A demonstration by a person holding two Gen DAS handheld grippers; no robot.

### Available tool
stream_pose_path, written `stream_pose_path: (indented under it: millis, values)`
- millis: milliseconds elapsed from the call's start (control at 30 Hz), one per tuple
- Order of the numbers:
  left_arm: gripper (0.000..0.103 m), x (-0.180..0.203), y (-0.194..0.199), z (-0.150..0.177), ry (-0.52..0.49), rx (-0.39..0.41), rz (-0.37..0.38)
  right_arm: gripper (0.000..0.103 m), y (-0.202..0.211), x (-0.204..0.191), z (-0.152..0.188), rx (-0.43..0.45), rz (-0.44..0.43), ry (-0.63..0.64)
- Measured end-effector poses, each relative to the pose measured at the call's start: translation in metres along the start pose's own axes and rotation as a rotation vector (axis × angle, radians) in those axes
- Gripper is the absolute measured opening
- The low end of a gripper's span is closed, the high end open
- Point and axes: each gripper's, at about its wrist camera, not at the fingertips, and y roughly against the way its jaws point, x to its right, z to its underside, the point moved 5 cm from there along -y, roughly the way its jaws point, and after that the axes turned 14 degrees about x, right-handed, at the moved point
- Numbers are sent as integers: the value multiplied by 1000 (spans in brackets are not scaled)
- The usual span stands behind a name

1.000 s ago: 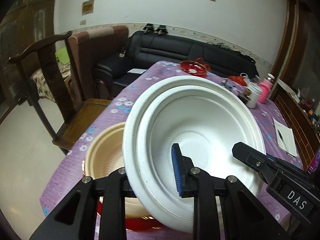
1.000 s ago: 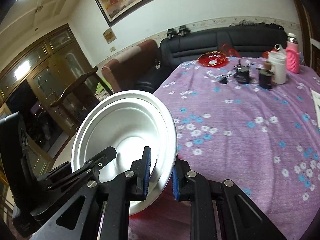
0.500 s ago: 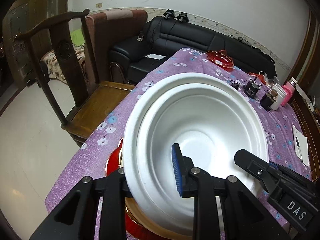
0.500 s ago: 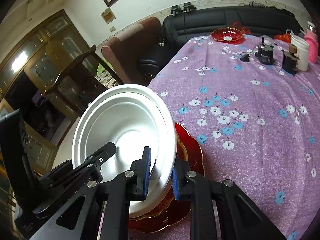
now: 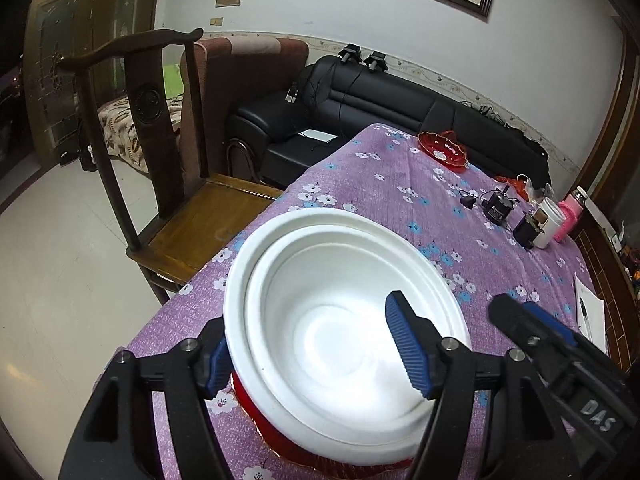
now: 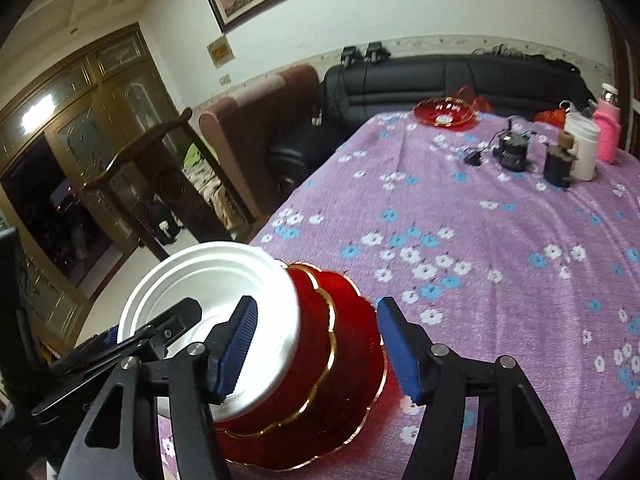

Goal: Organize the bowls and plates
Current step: 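Lower the white bowl into the beige bowl with both grippers, then open both grippers to release the white bowl rim, then withdraw both grippers from the stacked bowls and plates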

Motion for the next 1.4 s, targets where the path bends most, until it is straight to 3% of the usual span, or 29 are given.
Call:
stream_pose_path:
  millis: [100,133,233,433,500,567,700,767,800,900,1100,1400]
  values:
    - [72,3,7,0,-19,33,-29,75,15,3,1,37,13,8]
    - [78,4,9,0,-35,55,-54,75,20,4,3,45,17,12]
    - [81,6,28,-5,-73,170,-122,75,29,6,9,54,15,17]
    - [91,10,72,-20,-32,345,-83,75,40,16,20,51,13,-20]
    - [93,8,90,-21,-31,418,-122,75,44,20,25,54,15,-36]
    - [103,4,111,-19,-30,515,-190,75,48,23,30,55,19,-45]
    - [103,2,145,-8,-35,644,-323,76,54,25,43,54,29,-46]
    - [103,7,148,-3,-89,631,-406,76,58,23,51,53,39,-31]
    - [103,12,145,-1,-122,613,-400,76,60,21,54,55,41,-24]
    - [103,24,130,11,-179,505,-314,77,64,14,62,53,49,12]
    - [103,23,100,29,-122,291,-224,81,69,-1,78,51,81,113]
    - [103,18,94,39,-90,216,-219,82,70,-9,87,48,80,156]
